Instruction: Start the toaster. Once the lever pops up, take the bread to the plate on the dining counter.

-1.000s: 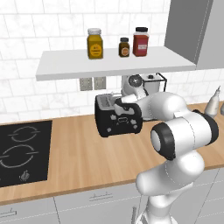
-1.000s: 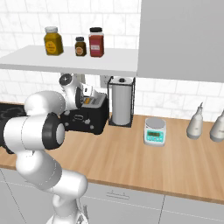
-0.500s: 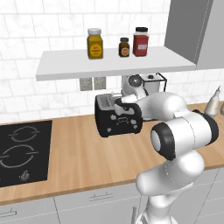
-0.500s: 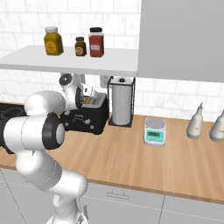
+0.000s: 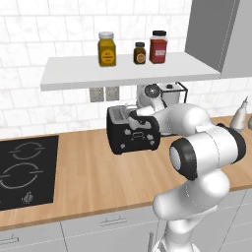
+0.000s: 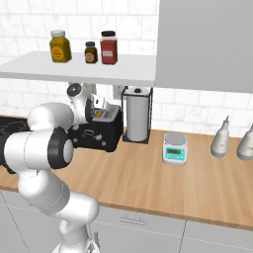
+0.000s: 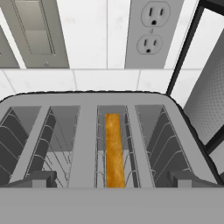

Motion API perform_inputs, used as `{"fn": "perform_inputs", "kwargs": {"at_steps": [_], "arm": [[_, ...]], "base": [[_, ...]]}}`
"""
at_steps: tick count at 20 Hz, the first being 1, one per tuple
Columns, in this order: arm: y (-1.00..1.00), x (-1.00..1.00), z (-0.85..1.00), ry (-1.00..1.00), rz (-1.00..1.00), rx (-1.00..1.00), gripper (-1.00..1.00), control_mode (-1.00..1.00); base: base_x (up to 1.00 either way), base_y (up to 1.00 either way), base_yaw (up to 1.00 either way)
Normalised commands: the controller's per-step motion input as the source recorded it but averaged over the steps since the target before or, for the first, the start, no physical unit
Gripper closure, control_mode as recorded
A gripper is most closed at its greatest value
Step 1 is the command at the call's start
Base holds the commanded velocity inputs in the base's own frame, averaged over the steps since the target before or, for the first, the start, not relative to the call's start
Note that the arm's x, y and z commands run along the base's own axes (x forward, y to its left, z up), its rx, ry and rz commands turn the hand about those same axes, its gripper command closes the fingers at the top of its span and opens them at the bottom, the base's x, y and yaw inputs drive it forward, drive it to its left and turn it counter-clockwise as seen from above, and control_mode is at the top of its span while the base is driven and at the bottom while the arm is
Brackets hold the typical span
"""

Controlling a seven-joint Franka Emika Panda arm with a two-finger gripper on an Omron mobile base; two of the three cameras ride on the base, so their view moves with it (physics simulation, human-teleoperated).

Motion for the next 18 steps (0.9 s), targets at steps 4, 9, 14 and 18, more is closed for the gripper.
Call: {"fn": "perform_inputs", "kwargs": {"at_steps": [4, 9, 14, 18], "arm": [[0.0, 0.0, 0.0, 0.0, 0.0, 0.0, -1.0, -1.0], [0.0, 0.0, 0.0, 0.0, 0.0, 0.0, -1.0, -1.0], [0.0, 0.0, 0.0, 0.0, 0.0, 0.0, -1.0, -1.0], [0.0, 0.0, 0.0, 0.0, 0.0, 0.0, -1.0, -1.0]], "base": [[0.0, 0.0, 0.0], [0.0, 0.0, 0.0], [0.0, 0.0, 0.0], [0.0, 0.0, 0.0]]}}
